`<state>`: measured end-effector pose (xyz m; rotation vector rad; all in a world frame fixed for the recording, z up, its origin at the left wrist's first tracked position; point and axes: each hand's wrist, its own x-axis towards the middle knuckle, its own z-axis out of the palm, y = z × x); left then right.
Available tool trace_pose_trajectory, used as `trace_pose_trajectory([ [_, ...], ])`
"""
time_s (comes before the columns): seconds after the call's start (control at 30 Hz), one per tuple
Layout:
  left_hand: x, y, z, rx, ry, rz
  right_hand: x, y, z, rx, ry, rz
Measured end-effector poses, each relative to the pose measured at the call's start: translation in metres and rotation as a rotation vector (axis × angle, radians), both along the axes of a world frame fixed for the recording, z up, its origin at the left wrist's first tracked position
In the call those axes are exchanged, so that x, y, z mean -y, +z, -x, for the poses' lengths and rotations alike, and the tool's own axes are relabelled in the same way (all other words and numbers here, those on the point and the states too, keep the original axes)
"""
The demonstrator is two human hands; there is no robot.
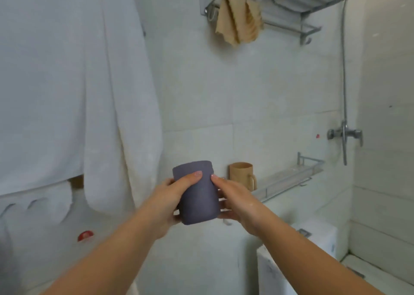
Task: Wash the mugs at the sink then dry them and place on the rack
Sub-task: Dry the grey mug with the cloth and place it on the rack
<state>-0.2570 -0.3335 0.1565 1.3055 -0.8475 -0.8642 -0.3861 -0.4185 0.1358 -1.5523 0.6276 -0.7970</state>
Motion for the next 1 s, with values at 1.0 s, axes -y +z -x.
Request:
trace_pose_trajectory([
  [1.0,0.161,0.335,0.009,0.038,0.277,0.151,0.241,0.415,-0.011,-0.397,-0.831,1.367],
])
